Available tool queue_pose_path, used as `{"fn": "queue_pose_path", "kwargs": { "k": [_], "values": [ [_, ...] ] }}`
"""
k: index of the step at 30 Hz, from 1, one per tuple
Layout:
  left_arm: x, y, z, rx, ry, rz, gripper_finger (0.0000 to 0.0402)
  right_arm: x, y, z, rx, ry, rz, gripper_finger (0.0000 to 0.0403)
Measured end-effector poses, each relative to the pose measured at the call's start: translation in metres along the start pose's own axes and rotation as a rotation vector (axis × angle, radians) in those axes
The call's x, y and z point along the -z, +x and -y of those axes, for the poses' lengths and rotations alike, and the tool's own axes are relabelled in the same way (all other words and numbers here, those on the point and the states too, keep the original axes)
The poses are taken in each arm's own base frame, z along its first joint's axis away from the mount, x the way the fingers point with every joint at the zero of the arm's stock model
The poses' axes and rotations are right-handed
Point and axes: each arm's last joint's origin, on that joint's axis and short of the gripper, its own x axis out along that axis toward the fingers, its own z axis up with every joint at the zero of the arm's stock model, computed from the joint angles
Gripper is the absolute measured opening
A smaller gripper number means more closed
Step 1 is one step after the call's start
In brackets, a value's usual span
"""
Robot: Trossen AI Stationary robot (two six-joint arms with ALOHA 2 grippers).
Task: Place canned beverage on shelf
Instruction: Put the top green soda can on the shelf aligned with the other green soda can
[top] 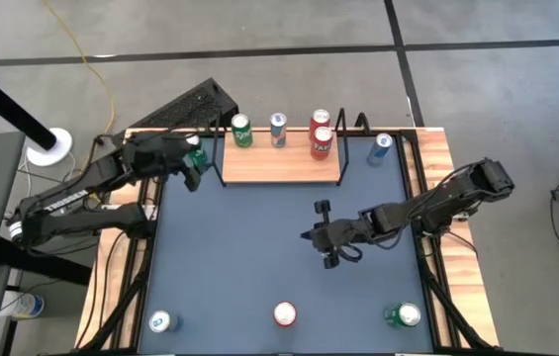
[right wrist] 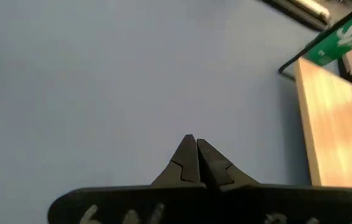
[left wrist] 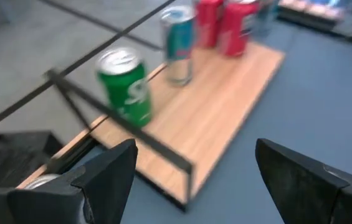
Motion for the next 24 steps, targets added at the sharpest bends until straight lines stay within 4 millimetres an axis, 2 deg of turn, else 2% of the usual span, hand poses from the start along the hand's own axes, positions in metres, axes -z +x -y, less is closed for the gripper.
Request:
{"fn": "queue_pose_path", "kwargs": {
  "k": [6,10,14,19,24],
  "values": [
    [-0.003,-0.017,0.006,0.012,-0.002,0.081,0.0316,-0.012,-0.002,0.003,0.013,-0.013,0.056,0.0],
    [-0.003,-0.018,0.006,-0.007,0.004,0.085,0.0316,-0.012,-0.002,0.004,0.014,-0.023,0.059,0.0],
    [0.004,-0.007,0.006,-0.048,0.036,0.027,0.0316,-0.012,-0.002,0.003,0.014,-0.031,0.059,0.0],
    [0.008,0.008,-0.007,-0.31,0.05,-0.047,0.0316,-0.012,-0.001,0.006,0.021,-0.038,0.056,0.0],
    [0.006,0.022,-0.026,-0.305,0.014,-0.12,0.0316,-0.01,0.0,0.011,0.034,-0.032,0.049,0.0]
  ]
}}
